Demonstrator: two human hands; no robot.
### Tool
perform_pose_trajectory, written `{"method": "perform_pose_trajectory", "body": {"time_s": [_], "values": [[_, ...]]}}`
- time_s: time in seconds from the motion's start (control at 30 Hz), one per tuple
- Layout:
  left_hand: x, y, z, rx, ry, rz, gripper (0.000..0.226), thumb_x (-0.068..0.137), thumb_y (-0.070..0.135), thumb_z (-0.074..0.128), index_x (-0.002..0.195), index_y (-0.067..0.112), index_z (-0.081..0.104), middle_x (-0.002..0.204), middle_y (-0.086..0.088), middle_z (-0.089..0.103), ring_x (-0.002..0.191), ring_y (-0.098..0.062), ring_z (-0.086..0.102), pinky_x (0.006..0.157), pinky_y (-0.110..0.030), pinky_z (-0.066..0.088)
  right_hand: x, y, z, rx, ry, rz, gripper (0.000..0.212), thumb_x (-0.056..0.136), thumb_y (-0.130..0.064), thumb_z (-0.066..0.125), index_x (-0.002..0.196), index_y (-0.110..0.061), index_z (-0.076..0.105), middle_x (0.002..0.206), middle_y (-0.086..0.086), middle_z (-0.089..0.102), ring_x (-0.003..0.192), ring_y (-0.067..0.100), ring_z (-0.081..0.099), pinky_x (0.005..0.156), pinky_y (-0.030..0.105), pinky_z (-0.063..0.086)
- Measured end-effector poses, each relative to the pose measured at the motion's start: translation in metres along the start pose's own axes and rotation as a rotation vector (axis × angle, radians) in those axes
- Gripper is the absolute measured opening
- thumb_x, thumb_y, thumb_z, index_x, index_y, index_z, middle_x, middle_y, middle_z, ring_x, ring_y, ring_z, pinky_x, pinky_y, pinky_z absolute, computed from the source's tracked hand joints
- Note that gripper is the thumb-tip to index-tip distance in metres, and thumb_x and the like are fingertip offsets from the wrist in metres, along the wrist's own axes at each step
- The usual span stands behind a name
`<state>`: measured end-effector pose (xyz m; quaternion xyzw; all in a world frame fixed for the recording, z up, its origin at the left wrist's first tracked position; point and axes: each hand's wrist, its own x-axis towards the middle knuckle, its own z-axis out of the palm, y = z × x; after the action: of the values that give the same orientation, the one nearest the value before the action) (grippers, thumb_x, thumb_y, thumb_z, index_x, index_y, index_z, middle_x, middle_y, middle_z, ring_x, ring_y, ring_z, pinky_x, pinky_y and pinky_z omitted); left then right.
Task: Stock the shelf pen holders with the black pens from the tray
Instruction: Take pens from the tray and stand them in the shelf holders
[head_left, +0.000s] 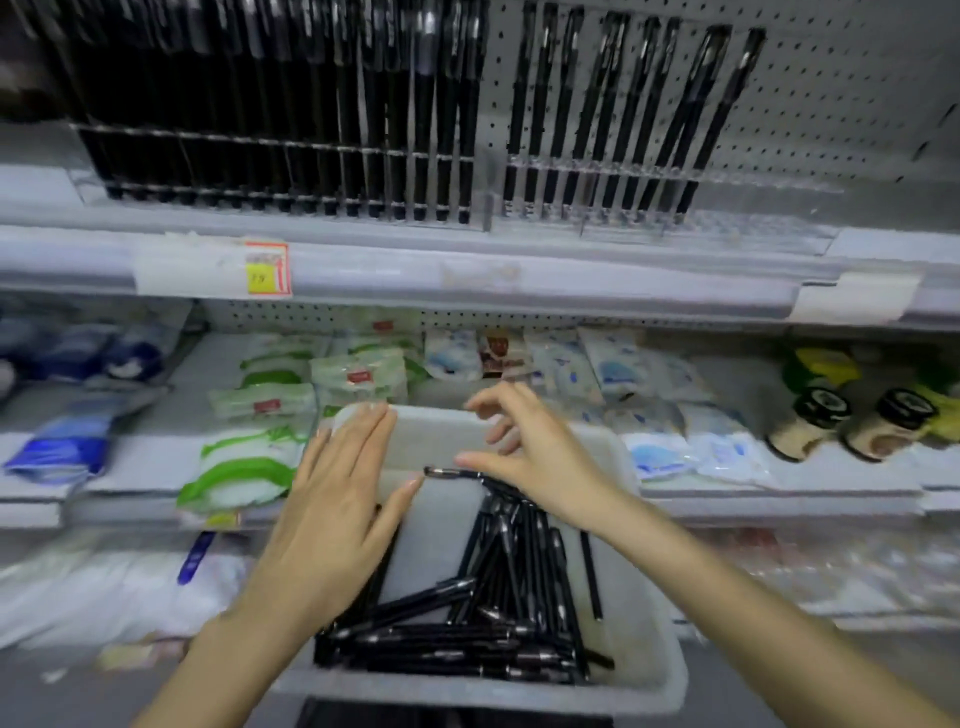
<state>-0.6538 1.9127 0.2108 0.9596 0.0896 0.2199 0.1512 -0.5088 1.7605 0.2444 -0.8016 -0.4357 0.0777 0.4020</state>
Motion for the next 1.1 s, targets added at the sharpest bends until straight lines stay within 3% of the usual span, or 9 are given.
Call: {"method": "perform_pose_trajectory", "body": {"time_s": [0.17,0.27,0.4,0.57,0.77,0.93,1.1], "values": [[-0.030,-0.029,0.021,0.001,-0.142,-0.127,0.075,0.098,0.059,0.015,0.139,0.005,0.046,0.143,-0.011,0.047,0.135,-0.012,0.026,0.115,-0.021,0.002,-0.004,0.053,0.047,-0.053,-0.123,0.150,0.041,0.080,-0.032,0.074,0.114,-0.019,0.054,0.098,-0.017,0.043,0.093,0.008,0.050,0.084,0.023,0.043],[-0.043,-0.042,0.032,-0.052,-0.094,-0.182,0.080,0.094,0.066,0.012,0.147,0.010,0.035,0.152,-0.004,0.033,0.140,0.000,0.011,0.113,-0.012,-0.005,-0.008,0.081,0.053,-0.234,-0.079,0.200,0.036,0.083,-0.033,0.070,0.112,-0.015,0.056,0.105,-0.007,0.051,0.106,0.015,0.051,0.087,0.026,0.040],[-0.052,-0.047,0.040,-0.089,-0.083,-0.226,0.077,0.090,0.068,0.016,0.151,0.022,0.020,0.158,0.007,0.015,0.142,0.006,-0.002,0.112,-0.011,-0.004,-0.017,0.109,0.054,-0.357,0.009,0.342,0.036,0.085,-0.036,0.067,0.113,-0.013,0.059,0.113,0.001,0.061,0.111,0.020,0.053,0.089,0.030,0.041],[-0.053,-0.050,0.044,-0.081,-0.106,-0.215,0.068,0.094,0.061,0.023,0.150,0.023,0.019,0.157,0.007,0.018,0.144,0.002,0.003,0.113,-0.012,0.001,-0.028,0.122,0.060,-0.393,0.000,0.404,0.044,0.088,-0.043,0.061,0.122,-0.014,0.058,0.118,0.001,0.058,0.116,0.021,0.049,0.101,0.036,0.039],[-0.057,-0.052,0.047,-0.066,-0.126,-0.220,0.070,0.096,0.059,0.023,0.151,0.016,0.025,0.157,0.004,0.021,0.145,0.000,0.003,0.115,-0.019,0.004,-0.030,0.095,0.075,-0.175,-0.040,0.348,0.048,0.090,-0.041,0.059,0.131,-0.018,0.053,0.123,-0.006,0.053,0.121,0.012,0.043,0.093,0.014,0.027],[-0.058,-0.052,0.047,-0.068,-0.121,-0.217,0.070,0.097,0.057,0.023,0.151,0.013,0.027,0.156,0.003,0.022,0.145,-0.001,0.003,0.116,-0.021,0.004,-0.042,0.067,0.094,0.021,-0.268,0.338,0.065,0.084,-0.057,0.051,0.141,-0.028,0.039,0.136,-0.013,0.043,0.128,0.002,0.038,0.109,0.022,0.030],[-0.059,-0.052,0.047,-0.076,-0.111,-0.218,0.069,0.097,0.057,0.024,0.151,0.015,0.027,0.156,0.006,0.021,0.145,-0.001,0.004,0.116,-0.019,0.003,-0.046,0.068,0.088,-0.010,-0.151,0.359,0.051,0.089,-0.047,0.055,0.136,-0.028,0.044,0.121,-0.021,0.043,0.119,-0.003,0.038,0.100,0.012,0.029]]}}
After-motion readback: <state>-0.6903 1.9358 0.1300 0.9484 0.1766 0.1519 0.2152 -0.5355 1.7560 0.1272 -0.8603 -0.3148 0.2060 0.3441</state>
